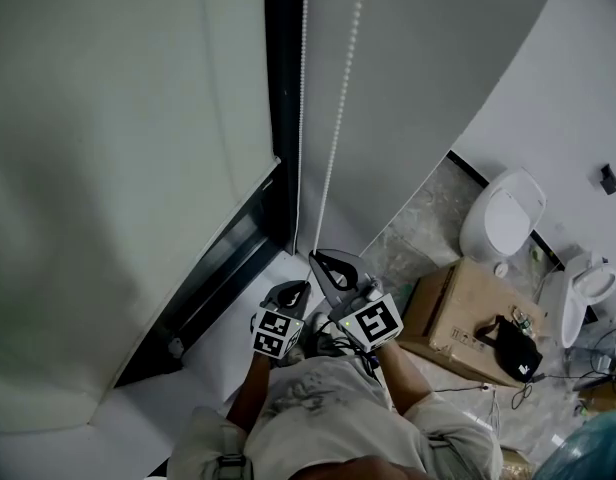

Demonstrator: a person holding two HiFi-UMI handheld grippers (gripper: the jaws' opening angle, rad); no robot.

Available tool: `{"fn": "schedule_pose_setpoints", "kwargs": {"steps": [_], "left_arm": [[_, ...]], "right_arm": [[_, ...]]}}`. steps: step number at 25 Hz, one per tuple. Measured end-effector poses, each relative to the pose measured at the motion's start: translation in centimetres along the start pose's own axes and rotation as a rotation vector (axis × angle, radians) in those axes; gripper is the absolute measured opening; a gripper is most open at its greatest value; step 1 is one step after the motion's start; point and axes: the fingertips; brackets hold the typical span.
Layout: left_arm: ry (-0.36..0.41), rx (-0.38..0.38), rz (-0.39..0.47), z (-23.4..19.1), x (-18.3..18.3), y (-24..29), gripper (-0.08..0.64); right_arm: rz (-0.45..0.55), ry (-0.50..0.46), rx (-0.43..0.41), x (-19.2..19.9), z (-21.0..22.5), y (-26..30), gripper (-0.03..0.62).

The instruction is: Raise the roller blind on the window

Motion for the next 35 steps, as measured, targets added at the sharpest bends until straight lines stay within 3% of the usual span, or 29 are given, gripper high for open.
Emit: {"fn": "schedule_pose_setpoints", "kwargs": {"steps": [7, 11, 15, 26, 35], "left_arm": [[0.006, -0.008, 0.008, -0.1, 0.4, -0.1, 0.009], [-0.025, -0.018, 0.077, -0.1, -1.1, -1.0, 0.012], [-0.026, -0.025, 0.184, -0.5, -5.4, -2.9, 0.037], [0.135, 0.029, 0.484, 1.3, -22.6, -7.3, 0.104], [0.206, 0.063, 0.569, 3.3, -27.9, -6.8, 0.104]], "right_arm": [[-0.010, -0.008, 0.004, 0.4, -0.2, -0.4, 0.014], [-0.004, 0.004, 0.014, 0.3, -0.1, -0.7, 0.014], [-0.005, -0.002, 0.012, 0.4, -0.2, -0.8, 0.014], [-0.011, -0.012, 0.009, 0.5, -0.4, -0.5, 0.014], [-0.017, -0.034, 0.005, 0.6, -0.8, -0.4, 0.014]]}}
Point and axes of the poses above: the fingertips, and each gripper's own axes: y forward along the fingers, z to its right, x out of its underside, and after that the axes turned 7 degrees about z, right-handed
